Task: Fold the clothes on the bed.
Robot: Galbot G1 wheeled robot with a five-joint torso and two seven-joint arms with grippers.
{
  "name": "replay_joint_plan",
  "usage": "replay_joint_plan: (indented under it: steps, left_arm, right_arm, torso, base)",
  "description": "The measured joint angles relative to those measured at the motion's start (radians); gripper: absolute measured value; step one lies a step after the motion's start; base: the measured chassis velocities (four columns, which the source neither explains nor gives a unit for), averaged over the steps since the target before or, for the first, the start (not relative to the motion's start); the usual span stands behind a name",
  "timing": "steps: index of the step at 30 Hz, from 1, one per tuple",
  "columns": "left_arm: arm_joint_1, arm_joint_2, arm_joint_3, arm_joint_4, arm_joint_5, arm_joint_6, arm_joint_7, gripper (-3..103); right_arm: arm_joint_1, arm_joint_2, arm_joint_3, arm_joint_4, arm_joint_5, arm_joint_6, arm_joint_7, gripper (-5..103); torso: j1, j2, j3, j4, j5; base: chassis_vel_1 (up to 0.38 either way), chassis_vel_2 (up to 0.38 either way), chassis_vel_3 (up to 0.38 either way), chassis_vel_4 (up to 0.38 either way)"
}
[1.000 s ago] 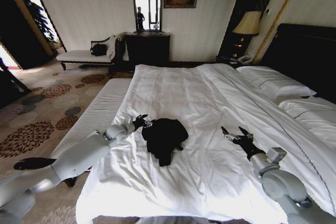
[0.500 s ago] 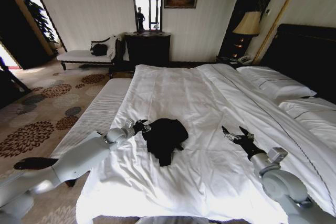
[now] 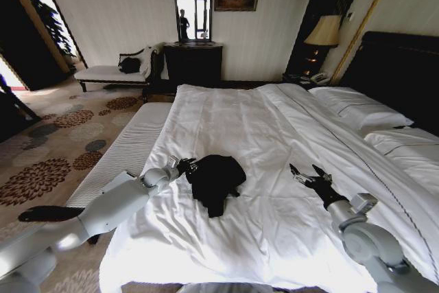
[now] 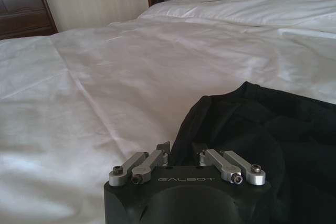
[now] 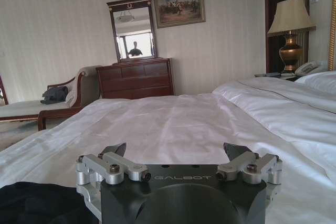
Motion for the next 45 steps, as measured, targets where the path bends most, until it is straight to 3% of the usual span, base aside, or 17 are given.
replay_joint_plan:
  steps: [1, 3, 6, 21, 23, 24, 27, 30, 31, 35, 36, 38, 41, 45]
  left_arm:
    - [0.000, 0.003, 0.000, 0.000, -0.003, 0.000, 0.000, 18]
    - [0.000, 0.004, 0.001, 0.001, -0.003, 0.000, 0.000, 18]
    - [0.004, 0.011, 0.002, 0.008, -0.005, 0.000, 0.000, 3]
    - [0.015, 0.002, -0.015, 0.017, -0.014, -0.001, 0.000, 0]
    - [0.017, 0.002, -0.016, 0.014, -0.014, -0.001, 0.000, 0]
    - [0.019, 0.003, -0.017, 0.009, -0.016, -0.001, 0.000, 0]
    - [0.022, 0.003, -0.025, 0.007, -0.016, -0.001, 0.000, 0]
    - [0.028, -0.006, -0.036, 0.005, -0.016, 0.000, -0.001, 0]
    - [0.028, -0.006, -0.036, 0.005, -0.016, 0.000, -0.001, 0]
    - [0.025, -0.020, -0.035, 0.000, -0.025, 0.007, 0.000, 0]
    - [0.025, -0.020, -0.035, 0.000, -0.025, 0.007, 0.000, 0]
    - [0.022, -0.020, -0.033, -0.002, -0.030, 0.008, 0.000, 0]
    - [0.022, -0.018, -0.032, -0.007, -0.036, 0.009, 0.000, 0]
    - [0.026, -0.016, -0.029, -0.013, -0.037, 0.010, 0.000, 0]
  right_arm:
    - [0.000, 0.000, 0.000, 0.001, 0.000, 0.000, 0.000, 100]
    - [0.000, 0.000, 0.000, 0.001, 0.000, 0.000, 0.000, 100]
    - [0.006, 0.001, -0.003, 0.001, 0.003, 0.000, 0.002, 100]
    - [0.047, -0.023, -0.070, -0.028, 0.002, -0.006, -0.004, 100]
    - [0.067, -0.043, -0.105, -0.047, -0.042, -0.005, -0.017, 100]
    - [0.104, -0.072, -0.150, -0.084, -0.134, 0.004, -0.043, 100]
    - [0.187, -0.132, -0.242, -0.148, -0.182, 0.003, -0.070, 100]
    - [0.329, -0.201, -0.374, -0.236, -0.144, -0.013, -0.090, 100]
    - [0.329, -0.201, -0.374, -0.236, -0.144, -0.013, -0.090, 100]
    - [0.621, -0.257, -0.617, -0.359, 0.038, -0.048, -0.104, 100]
    - [0.621, -0.257, -0.617, -0.359, 0.038, -0.048, -0.104, 100]
    - [0.744, -0.231, -0.728, -0.414, 0.143, -0.076, -0.090, 100]
    - [0.824, -0.187, -0.795, -0.454, 0.224, -0.109, -0.076, 100]
    - [0.891, -0.157, -0.857, -0.514, 0.262, -0.127, -0.080, 100]
  torso:
    - [0.000, 0.000, 0.000, 0.0000, 0.0000]
    - [0.000, 0.000, 0.000, 0.0000, 0.0000]
    - [0.000, 0.000, 0.000, 0.0004, -0.0001]
    - [0.000, 0.000, 0.000, -0.0001, -0.0001]
    - [0.000, 0.000, 0.000, -0.0001, 0.0000]
    - [0.000, 0.000, 0.000, -0.0001, 0.0000]
    - [0.000, 0.000, 0.000, 0.0001, 0.0003]
    - [0.000, 0.000, 0.000, 0.0003, 0.0002]
    - [0.000, 0.000, 0.000, 0.0003, 0.0002]
    - [0.000, 0.000, 0.000, 0.0006, -0.0004]
    - [0.000, 0.000, 0.000, 0.0006, -0.0004]
    - [0.000, 0.000, 0.000, 0.0003, 0.0000]
    - [0.000, 0.000, 0.000, 0.0004, 0.0002]
    - [0.000, 0.000, 0.000, 0.0003, -0.0002]
  base:
    - [0.000, 0.000, 0.000, 0.000]
    - [0.000, 0.000, 0.000, 0.000]
    - [0.000, 0.000, 0.000, 0.000]
    - [0.000, 0.000, 0.000, 0.000]
    - [0.000, 0.000, 0.000, 0.000]
    - [0.000, 0.000, 0.000, 0.000]
    - [0.000, 0.000, 0.000, 0.000]
    - [0.000, 0.000, 0.000, 0.000]
    - [0.000, 0.000, 0.000, 0.000]
    - [0.000, 0.000, 0.000, 0.000]
    - [0.000, 0.000, 0.000, 0.000]
    - [0.000, 0.000, 0.000, 0.000]
    - [0.000, 0.000, 0.000, 0.000]
    - [0.000, 0.000, 0.000, 0.000]
